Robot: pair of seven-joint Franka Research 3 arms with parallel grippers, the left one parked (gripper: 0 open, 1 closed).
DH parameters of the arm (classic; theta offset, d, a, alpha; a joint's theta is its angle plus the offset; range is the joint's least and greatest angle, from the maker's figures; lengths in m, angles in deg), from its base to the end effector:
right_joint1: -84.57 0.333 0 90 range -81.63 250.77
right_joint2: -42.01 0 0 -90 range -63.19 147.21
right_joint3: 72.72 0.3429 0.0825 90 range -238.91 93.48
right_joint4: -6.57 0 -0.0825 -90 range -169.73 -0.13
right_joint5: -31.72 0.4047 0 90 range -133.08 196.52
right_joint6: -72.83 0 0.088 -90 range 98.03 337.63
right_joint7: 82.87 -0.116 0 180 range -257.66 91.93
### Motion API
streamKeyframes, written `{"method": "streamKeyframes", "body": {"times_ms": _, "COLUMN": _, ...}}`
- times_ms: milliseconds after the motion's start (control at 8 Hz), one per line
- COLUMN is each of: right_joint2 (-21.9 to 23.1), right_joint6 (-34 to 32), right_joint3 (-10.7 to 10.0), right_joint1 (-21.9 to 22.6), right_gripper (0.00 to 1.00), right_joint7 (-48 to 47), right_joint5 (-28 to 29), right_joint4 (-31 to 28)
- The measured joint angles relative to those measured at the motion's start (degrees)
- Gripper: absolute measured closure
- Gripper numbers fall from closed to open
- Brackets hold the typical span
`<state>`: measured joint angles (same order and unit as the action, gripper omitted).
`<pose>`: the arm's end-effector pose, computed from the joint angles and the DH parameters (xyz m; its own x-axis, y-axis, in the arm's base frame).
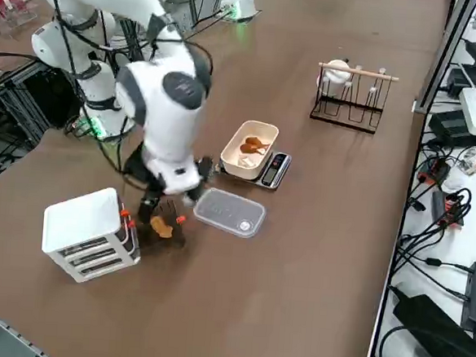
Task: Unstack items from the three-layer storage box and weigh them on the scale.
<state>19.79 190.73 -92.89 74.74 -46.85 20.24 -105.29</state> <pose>0.5249 -0.3087 0.2772 0.9023 0.1992 -0.3823 0.2389 -0.9692 0.0589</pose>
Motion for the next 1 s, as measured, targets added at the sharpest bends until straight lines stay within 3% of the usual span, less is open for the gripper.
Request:
{"method": "streamKeyframes", "body": {"times_ms": 250, "right_joint2": -0.2, "right_joint6": 5.1, "right_joint3": 0.1, "right_joint1": -0.2, "right_gripper": 0.05, "right_joint7": -0.7, "right_joint5": 0.0, "right_joint4": -4.1}}
{"method": "streamKeyframes", "body": {"times_ms": 1000, "right_joint2": -2.7, "right_joint6": 10.2, "right_joint3": 0.1, "right_joint1": -0.5, "right_gripper": 0.06, "right_joint7": -2.0, "right_joint5": 1.5, "right_joint4": -4.8}}
